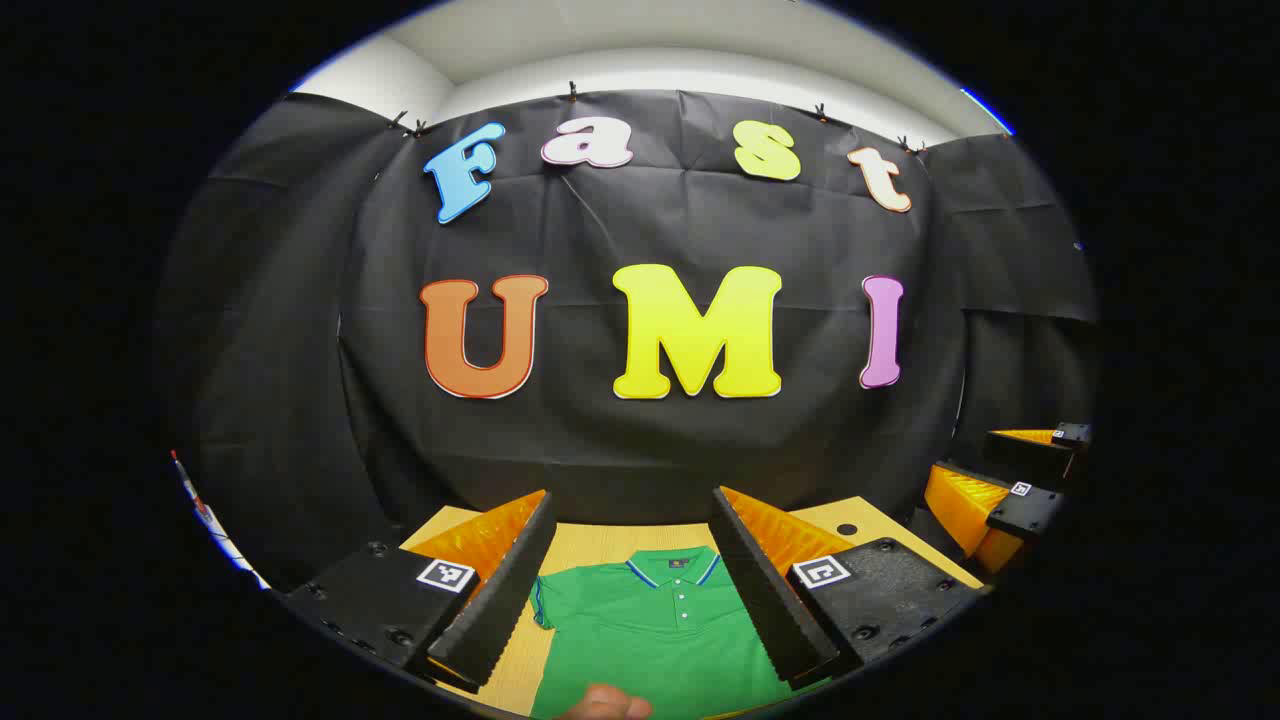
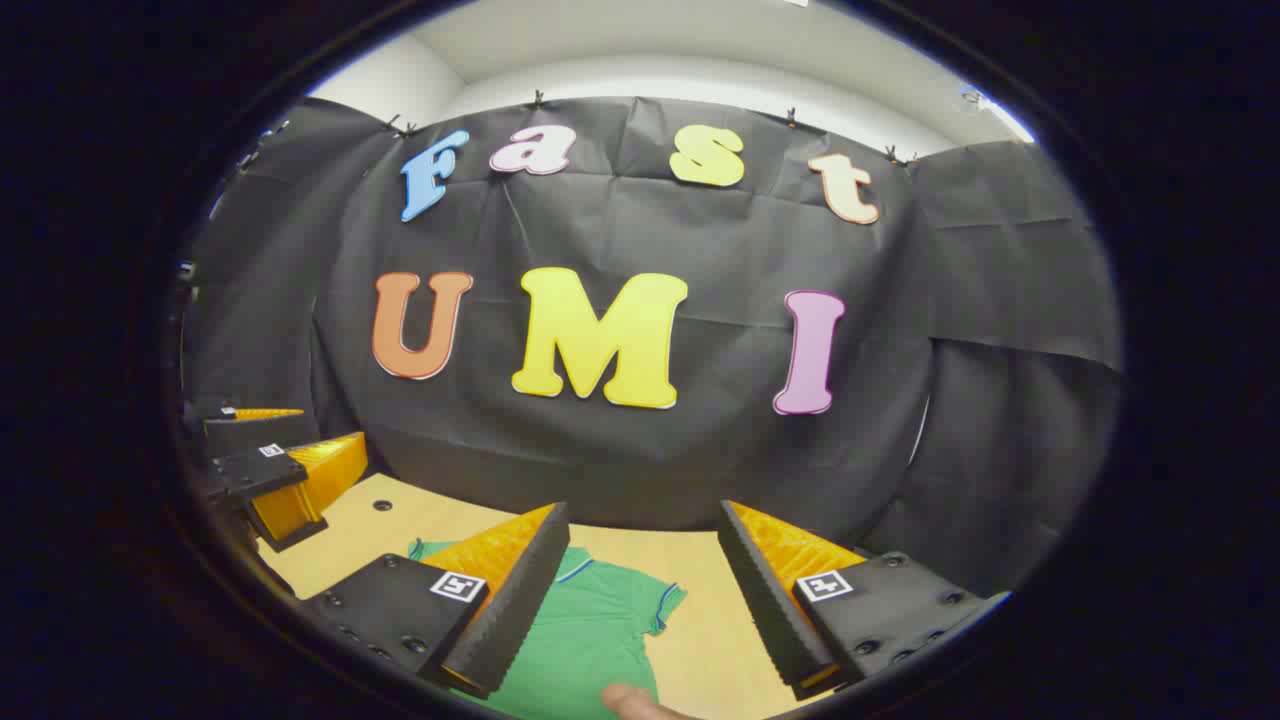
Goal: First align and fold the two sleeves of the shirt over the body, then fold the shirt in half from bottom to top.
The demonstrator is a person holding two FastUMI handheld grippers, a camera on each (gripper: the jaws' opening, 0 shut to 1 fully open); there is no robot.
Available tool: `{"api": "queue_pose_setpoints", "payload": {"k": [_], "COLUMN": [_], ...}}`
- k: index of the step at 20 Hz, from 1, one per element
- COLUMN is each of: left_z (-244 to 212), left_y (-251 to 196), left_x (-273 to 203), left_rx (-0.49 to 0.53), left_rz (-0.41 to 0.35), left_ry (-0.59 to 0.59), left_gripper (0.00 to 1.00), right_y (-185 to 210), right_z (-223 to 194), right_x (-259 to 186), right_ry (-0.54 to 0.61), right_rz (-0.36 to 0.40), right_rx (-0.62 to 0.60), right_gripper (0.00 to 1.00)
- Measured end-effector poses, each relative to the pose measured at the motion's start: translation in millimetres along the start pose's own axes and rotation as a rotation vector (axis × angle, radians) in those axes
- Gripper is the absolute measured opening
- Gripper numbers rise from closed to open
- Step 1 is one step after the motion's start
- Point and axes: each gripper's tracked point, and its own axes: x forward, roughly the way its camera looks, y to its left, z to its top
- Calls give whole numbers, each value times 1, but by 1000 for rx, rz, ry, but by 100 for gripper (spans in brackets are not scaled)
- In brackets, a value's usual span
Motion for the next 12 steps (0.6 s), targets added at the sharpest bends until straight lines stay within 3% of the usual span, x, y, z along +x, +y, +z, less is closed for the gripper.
{"api": "queue_pose_setpoints", "payload": {"k": [12], "left_z": [-30], "left_y": [-6], "left_x": [21], "left_rx": [-41], "left_rz": [12], "left_ry": [94], "left_gripper": [100], "right_y": [-13], "right_z": [-15], "right_x": [23], "right_ry": [66], "right_rz": [-2], "right_rx": [39], "right_gripper": [97]}}
